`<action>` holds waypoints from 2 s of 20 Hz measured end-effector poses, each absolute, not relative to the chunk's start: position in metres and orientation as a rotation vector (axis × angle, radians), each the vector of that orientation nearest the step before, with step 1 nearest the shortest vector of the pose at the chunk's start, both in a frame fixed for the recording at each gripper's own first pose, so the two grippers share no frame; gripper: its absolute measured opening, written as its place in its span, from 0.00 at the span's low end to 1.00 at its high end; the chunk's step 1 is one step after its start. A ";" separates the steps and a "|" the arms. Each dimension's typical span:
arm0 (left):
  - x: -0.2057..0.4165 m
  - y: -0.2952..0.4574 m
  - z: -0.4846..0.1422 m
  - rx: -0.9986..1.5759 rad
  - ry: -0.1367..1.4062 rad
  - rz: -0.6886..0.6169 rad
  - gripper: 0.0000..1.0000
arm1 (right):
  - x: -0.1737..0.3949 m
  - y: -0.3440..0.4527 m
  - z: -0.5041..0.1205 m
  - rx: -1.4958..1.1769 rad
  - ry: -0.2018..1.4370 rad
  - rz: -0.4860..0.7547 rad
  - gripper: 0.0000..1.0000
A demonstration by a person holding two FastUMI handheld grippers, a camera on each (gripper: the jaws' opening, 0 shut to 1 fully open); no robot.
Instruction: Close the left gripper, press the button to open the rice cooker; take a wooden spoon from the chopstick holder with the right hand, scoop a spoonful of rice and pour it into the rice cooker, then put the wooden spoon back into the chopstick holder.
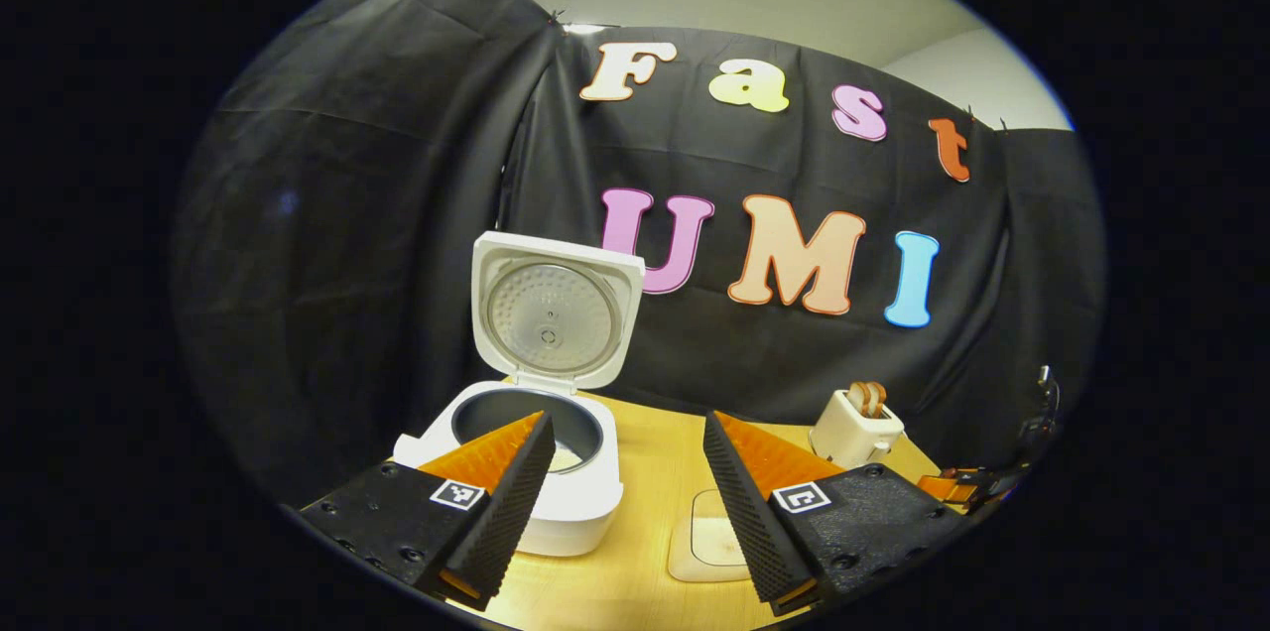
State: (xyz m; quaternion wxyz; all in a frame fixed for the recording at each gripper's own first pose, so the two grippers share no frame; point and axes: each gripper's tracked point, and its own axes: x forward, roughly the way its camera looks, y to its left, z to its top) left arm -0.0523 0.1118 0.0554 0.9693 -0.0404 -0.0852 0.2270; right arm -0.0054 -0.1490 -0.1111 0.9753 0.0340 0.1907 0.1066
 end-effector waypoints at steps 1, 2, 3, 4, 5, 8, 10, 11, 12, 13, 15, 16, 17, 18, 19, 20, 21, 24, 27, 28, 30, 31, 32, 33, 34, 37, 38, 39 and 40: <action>-0.052 0.117 0.062 -0.073 -0.175 0.467 0.89 | -0.010 -0.153 -0.106 0.069 0.374 0.206 0.84; -0.050 0.123 0.069 -0.065 -0.175 0.476 0.89 | -0.013 -0.158 -0.101 0.061 0.364 0.193 0.92; -0.049 0.129 0.077 -0.058 -0.180 0.480 0.89 | -0.017 -0.162 -0.096 0.056 0.355 0.182 1.00; -0.046 0.135 0.087 -0.053 -0.186 0.479 0.89 | -0.020 -0.164 -0.090 0.054 0.344 0.170 1.00; -0.043 0.141 0.097 -0.049 -0.197 0.478 0.89 | -0.024 -0.167 -0.082 0.056 0.328 0.158 1.00; -0.022 0.167 0.129 -0.032 -0.213 0.465 0.89 | -0.033 -0.170 -0.061 0.060 0.286 0.104 1.00; -0.007 0.187 0.147 -0.029 -0.231 0.466 0.89 | -0.040 -0.168 -0.047 0.060 0.257 0.077 1.00; 0.003 0.195 0.157 -0.028 -0.235 0.458 0.85 | -0.044 -0.167 -0.041 0.054 0.244 0.067 1.00; 0.011 0.205 0.165 -0.021 -0.243 0.460 0.85 | -0.047 -0.167 -0.036 0.048 0.234 0.049 1.00; 0.020 0.218 0.171 -0.012 -0.248 0.465 0.89 | -0.052 -0.165 -0.031 0.045 0.224 0.040 1.00; 0.039 0.240 0.188 -0.002 -0.255 0.465 0.84 | -0.060 -0.164 -0.026 0.038 0.218 0.014 1.00; 0.049 0.251 0.198 -0.002 -0.261 0.465 0.88 | -0.064 -0.163 -0.024 0.035 0.217 -0.001 1.00; 0.057 0.262 0.206 -0.001 -0.264 0.470 0.88 | -0.067 -0.163 -0.022 0.031 0.211 -0.018 1.00; 0.068 0.274 0.214 0.005 -0.267 0.477 0.89 | -0.069 -0.164 -0.020 0.027 0.203 -0.041 1.00; 0.077 0.287 0.220 0.021 -0.268 0.495 0.89 | -0.071 -0.164 -0.019 0.025 0.200 -0.059 1.00; 0.086 0.301 0.225 0.033 -0.255 0.518 0.88 | -0.074 -0.161 -0.020 0.027 0.203 -0.070 1.00; 0.095 0.311 0.228 0.041 -0.244 0.529 0.88 | -0.077 -0.159 -0.019 0.028 0.204 -0.079 1.00; 0.123 0.337 0.233 0.040 -0.208 0.544 0.88 | -0.082 -0.154 -0.017 0.008 0.206 -0.100 1.00; 0.152 0.356 0.227 0.060 -0.165 0.536 0.88 | -0.086 -0.152 -0.016 -0.014 0.215 -0.120 1.00; 0.161 0.360 0.223 0.068 -0.147 0.533 0.88 | -0.086 -0.150 -0.017 -0.021 0.220 -0.125 1.00; 0.171 0.368 0.213 0.081 -0.113 0.537 0.88 | -0.088 -0.147 -0.016 -0.028 0.226 -0.128 1.00; 0.172 0.371 0.210 0.085 -0.099 0.549 0.88 | -0.088 -0.148 -0.016 -0.033 0.225 -0.129 1.00; 0.171 0.373 0.213 0.091 -0.109 0.553 0.88 | -0.088 -0.148 -0.016 -0.040 0.225 -0.133 1.00; 0.170 0.372 0.216 0.079 -0.124 0.550 0.85 | -0.089 -0.149 -0.016 -0.046 0.223 -0.135 1.00; 0.169 0.370 0.214 0.065 -0.122 0.551 0.86 | -0.088 -0.148 -0.014 -0.047 0.220 -0.135 1.00; 0.166 0.365 0.209 0.081 -0.120 0.542 0.88 | -0.089 -0.146 -0.012 -0.038 0.213 -0.121 1.00; 0.164 0.364 0.207 0.090 -0.120 0.541 0.84 | -0.089 -0.145 -0.011 -0.035 0.211 -0.117 1.00; 0.160 0.361 0.208 0.092 -0.127 0.539 0.89 | -0.090 -0.146 -0.010 -0.033 0.207 -0.115 1.00; 0.155 0.358 0.206 0.090 -0.130 0.533 0.89 | -0.089 -0.146 -0.009 -0.031 0.205 -0.113 1.00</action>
